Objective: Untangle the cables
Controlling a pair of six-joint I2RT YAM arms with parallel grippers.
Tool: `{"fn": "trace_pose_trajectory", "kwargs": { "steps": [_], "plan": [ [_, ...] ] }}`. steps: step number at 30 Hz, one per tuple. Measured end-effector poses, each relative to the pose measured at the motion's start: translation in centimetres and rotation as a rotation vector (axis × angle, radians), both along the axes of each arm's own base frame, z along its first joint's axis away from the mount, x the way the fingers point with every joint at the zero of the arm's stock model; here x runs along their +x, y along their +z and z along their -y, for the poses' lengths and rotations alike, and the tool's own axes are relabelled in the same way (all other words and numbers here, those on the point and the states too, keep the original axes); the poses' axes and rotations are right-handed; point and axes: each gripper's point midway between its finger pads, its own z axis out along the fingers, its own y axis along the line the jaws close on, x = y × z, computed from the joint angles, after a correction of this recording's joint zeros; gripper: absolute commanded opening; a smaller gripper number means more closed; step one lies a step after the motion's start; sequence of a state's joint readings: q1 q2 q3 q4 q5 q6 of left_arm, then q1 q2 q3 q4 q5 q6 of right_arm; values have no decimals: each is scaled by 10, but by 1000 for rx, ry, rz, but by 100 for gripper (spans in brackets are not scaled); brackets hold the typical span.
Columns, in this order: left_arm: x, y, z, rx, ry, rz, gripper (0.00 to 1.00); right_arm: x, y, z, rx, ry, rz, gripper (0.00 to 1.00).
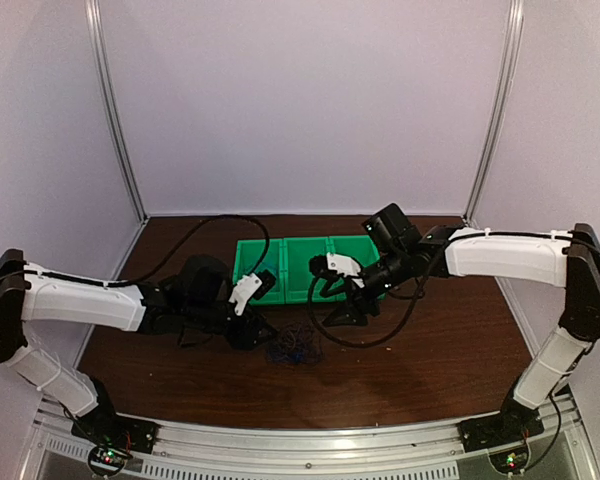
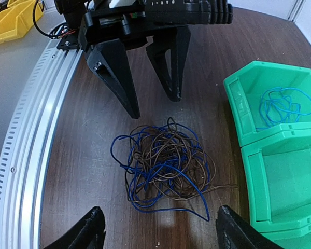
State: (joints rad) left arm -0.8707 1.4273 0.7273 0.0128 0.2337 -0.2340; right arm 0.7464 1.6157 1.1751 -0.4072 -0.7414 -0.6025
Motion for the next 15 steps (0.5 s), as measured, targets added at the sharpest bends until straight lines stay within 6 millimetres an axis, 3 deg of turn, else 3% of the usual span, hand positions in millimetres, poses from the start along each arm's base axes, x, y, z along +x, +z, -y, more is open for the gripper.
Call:
{"fn": "trace_pose_trajectory", "kwargs": {
  "steps": [5,11,15],
  "plan": [
    [10,-14,-3,0,30,-3,51,13,-26,-16,-37,0,-43,75],
    [16,-20,-4,-29,48,-5,50,20,-59,-20,-90,-8,-88,73],
    [18,-15,2,-68,41,3,49,21,-72,-21,-112,-20,-119,59]
  ]
}}
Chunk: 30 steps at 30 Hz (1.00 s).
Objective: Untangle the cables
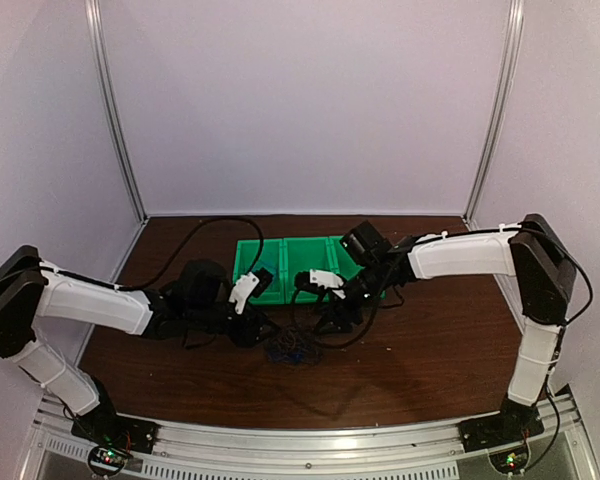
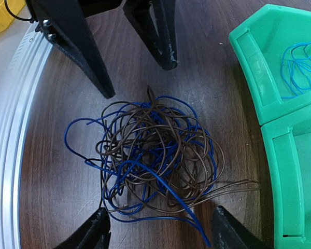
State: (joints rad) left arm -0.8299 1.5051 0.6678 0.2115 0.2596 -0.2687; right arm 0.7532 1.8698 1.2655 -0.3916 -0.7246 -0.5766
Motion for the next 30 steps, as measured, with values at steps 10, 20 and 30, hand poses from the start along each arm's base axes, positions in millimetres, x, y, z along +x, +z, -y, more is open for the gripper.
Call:
{"fn": "trace_pose_trajectory", "kwargs": {
  "steps": [10,20,30],
  "plan": [
    [2,8,7,-67,3,12,48,10,-3,-7,5,-41,-20,0],
    [-25,44,17,-219,-56,186,57,7,28,-5,51,-59,-27,0],
    [-3,56,63,-334,-60,304,41,-6,103,-9,175,-16,-17,0]
  ]
}}
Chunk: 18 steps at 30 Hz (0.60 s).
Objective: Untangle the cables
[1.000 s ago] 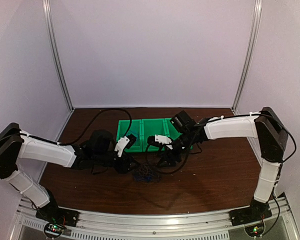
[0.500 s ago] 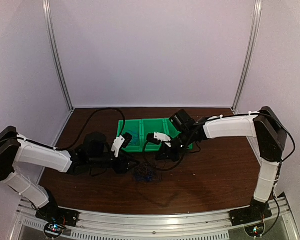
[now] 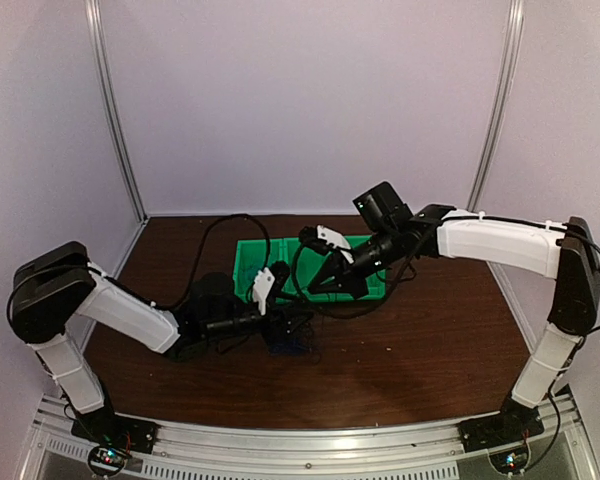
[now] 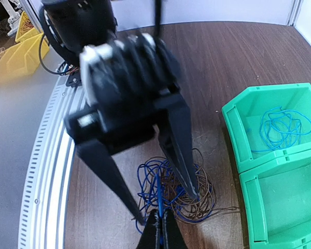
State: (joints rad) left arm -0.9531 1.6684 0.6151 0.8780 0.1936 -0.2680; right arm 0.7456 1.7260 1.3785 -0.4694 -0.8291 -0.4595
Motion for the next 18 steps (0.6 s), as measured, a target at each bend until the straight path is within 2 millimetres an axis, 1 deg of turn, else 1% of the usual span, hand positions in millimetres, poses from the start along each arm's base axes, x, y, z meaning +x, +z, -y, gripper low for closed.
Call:
{"fn": "trace_pose_trajectory", "kwargs": {
  "steps": [2,4,7,8,10,12,15,16,17,18],
  "plan": [
    [7,-14,12,4,-1,-6,31,-3,8,1,8,4,-4,0],
    [12,-30,20,15,-5,-22,24,-6,21,4,18,6,4,0],
    [14,-49,24,28,-8,-44,19,-9,52,7,53,10,51,0],
    [14,-54,25,31,-7,-54,19,-10,66,9,70,10,74,0],
    [14,-60,25,33,-5,-64,18,-10,99,13,116,5,132,0],
    [15,-62,25,28,-3,-71,17,-8,137,20,163,-5,194,0],
    [15,-65,25,22,2,-85,14,2,215,30,272,-35,325,0],
    [15,-66,25,21,5,-91,13,2,241,35,310,-44,368,0],
    [16,-68,25,20,7,-94,13,0,261,39,342,-48,401,0],
    [16,-70,25,21,9,-99,12,-2,287,45,381,-57,442,0]
  ]
}}
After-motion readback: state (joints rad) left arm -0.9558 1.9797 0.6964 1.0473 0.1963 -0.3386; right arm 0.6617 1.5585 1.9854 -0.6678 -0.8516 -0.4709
